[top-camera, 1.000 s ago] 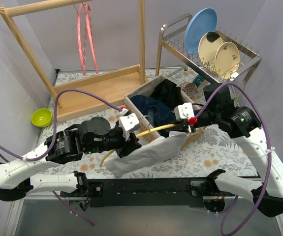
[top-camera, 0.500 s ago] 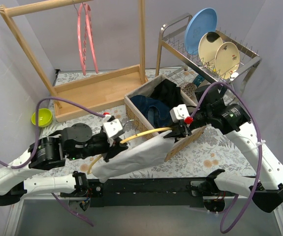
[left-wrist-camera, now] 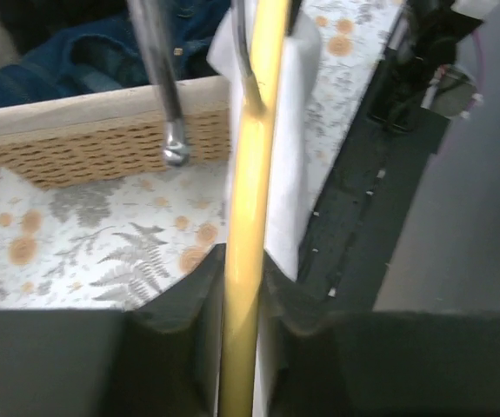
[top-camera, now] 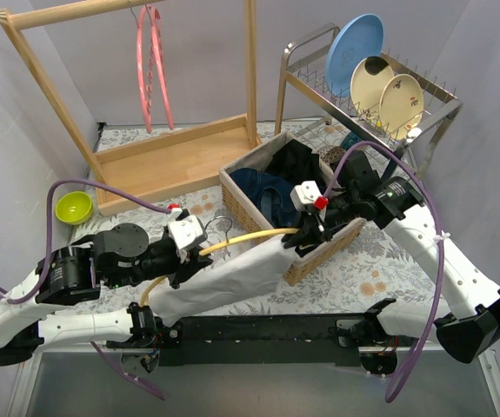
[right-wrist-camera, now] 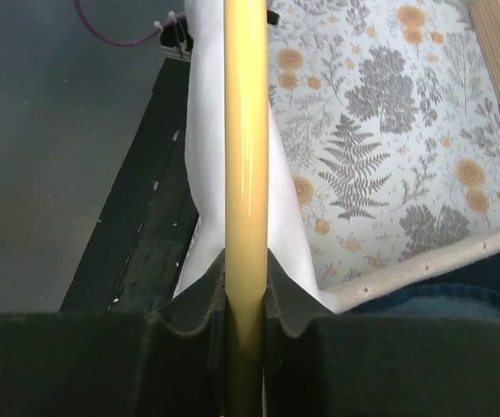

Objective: Place the skirt on the hanger
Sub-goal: Pass the hanger from the left arm to the right, then hang the hanger with skirt onto the clothesline

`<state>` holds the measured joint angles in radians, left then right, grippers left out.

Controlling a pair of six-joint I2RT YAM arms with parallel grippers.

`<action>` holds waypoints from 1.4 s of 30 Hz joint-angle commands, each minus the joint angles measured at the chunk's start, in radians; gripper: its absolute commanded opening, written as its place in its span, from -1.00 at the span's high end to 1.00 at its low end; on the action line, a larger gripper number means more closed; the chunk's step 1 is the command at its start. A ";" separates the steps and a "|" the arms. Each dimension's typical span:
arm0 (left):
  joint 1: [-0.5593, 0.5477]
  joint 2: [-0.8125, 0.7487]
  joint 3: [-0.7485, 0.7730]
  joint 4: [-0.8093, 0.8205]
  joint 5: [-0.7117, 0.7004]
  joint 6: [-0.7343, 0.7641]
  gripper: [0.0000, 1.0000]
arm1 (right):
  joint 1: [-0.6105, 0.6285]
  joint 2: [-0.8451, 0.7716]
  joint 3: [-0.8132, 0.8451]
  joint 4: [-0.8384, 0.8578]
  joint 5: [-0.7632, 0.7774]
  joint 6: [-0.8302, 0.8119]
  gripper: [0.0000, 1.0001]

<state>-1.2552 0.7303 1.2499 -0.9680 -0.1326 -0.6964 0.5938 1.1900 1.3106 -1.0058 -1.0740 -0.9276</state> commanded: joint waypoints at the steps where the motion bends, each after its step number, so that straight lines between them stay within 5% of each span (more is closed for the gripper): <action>1: 0.013 -0.032 0.040 0.092 -0.194 -0.014 0.29 | -0.023 -0.053 -0.031 0.146 0.129 0.230 0.97; 2: 0.013 -0.034 0.039 0.100 -0.238 -0.020 -0.28 | -0.038 -0.064 -0.037 0.223 0.175 0.268 0.97; 5: 0.013 -0.042 0.037 0.103 -0.301 -0.028 -0.82 | -0.130 -0.069 -0.008 0.294 0.190 0.371 0.97; 12: 0.013 -0.098 0.026 0.097 -0.348 -0.052 -0.93 | -0.189 -0.001 0.148 0.470 0.317 0.598 0.97; 17: 0.013 -0.187 -0.036 0.106 -0.363 -0.103 -0.96 | -0.189 0.071 0.318 0.614 0.598 0.717 0.97; 27: 0.011 -0.250 -0.231 0.189 -0.374 -0.155 -0.96 | -0.094 0.552 0.967 0.575 0.854 0.796 0.97; 42: 0.011 -0.180 -0.242 0.215 -0.391 -0.158 -0.97 | -0.075 0.833 1.182 0.872 1.016 0.868 0.97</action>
<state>-1.2457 0.5419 1.0142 -0.7769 -0.4999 -0.8463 0.5175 2.0285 2.3901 -0.3664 -0.1009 -0.0822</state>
